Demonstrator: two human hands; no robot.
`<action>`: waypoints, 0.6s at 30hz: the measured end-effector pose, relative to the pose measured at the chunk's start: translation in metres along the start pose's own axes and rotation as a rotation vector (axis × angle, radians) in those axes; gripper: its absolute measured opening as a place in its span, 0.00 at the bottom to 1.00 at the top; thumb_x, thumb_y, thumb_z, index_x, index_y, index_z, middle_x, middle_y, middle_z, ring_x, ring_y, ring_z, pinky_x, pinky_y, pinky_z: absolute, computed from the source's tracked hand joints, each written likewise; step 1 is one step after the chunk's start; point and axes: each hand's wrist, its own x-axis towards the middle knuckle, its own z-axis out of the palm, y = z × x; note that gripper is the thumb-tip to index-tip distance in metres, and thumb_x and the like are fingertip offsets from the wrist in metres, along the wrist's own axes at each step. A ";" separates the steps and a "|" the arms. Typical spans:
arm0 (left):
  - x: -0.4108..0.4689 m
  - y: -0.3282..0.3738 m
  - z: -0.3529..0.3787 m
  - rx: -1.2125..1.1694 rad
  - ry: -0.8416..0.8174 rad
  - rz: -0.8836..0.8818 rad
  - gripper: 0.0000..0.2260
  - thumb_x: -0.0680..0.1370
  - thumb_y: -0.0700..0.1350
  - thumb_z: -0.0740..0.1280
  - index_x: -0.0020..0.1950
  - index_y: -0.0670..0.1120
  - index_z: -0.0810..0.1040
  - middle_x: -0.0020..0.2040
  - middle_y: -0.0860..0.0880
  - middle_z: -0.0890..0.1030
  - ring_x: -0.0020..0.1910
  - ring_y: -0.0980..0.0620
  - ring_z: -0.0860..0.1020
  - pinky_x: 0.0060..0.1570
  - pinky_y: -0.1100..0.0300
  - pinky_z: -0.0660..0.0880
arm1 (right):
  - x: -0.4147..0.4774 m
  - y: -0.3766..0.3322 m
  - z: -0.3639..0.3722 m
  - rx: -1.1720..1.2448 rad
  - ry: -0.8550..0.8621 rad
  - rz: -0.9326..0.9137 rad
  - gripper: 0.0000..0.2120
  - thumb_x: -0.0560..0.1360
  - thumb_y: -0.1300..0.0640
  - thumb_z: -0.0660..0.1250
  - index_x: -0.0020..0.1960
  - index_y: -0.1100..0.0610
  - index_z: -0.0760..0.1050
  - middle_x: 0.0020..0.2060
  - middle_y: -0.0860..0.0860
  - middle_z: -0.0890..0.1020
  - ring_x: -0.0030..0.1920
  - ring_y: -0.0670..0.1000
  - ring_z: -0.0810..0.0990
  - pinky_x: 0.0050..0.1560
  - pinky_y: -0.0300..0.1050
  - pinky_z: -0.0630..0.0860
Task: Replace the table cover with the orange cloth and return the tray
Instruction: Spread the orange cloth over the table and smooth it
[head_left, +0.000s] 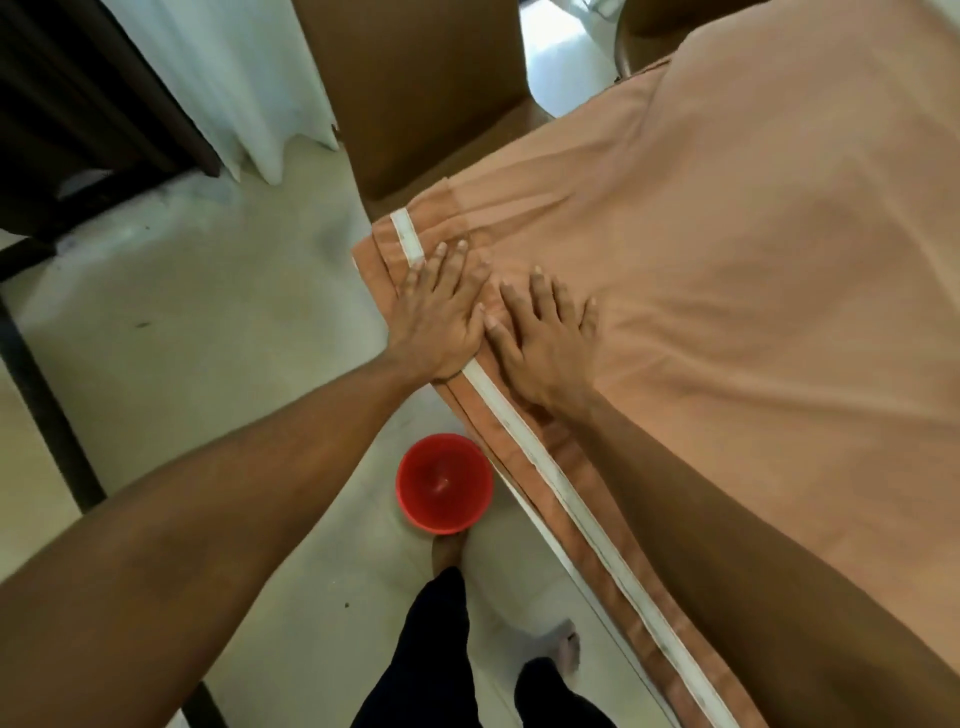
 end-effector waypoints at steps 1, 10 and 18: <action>-0.008 -0.007 -0.001 -0.003 -0.003 -0.005 0.27 0.82 0.56 0.45 0.81 0.53 0.53 0.82 0.45 0.48 0.81 0.44 0.45 0.78 0.43 0.43 | -0.003 -0.010 0.003 0.000 -0.009 -0.004 0.30 0.82 0.33 0.39 0.82 0.41 0.50 0.83 0.51 0.49 0.82 0.56 0.46 0.78 0.66 0.39; -0.045 -0.044 -0.008 0.016 -0.037 -0.069 0.29 0.81 0.60 0.42 0.81 0.51 0.53 0.82 0.44 0.47 0.81 0.42 0.44 0.76 0.39 0.42 | -0.039 -0.044 0.007 0.332 0.108 -0.083 0.26 0.83 0.41 0.55 0.78 0.50 0.65 0.79 0.53 0.64 0.79 0.55 0.60 0.77 0.61 0.57; -0.073 0.029 -0.004 0.043 0.118 0.207 0.18 0.78 0.54 0.57 0.63 0.46 0.73 0.67 0.43 0.72 0.68 0.41 0.68 0.68 0.34 0.61 | -0.190 0.107 -0.013 0.179 0.371 0.329 0.22 0.79 0.42 0.59 0.67 0.51 0.77 0.66 0.53 0.76 0.65 0.58 0.74 0.63 0.53 0.67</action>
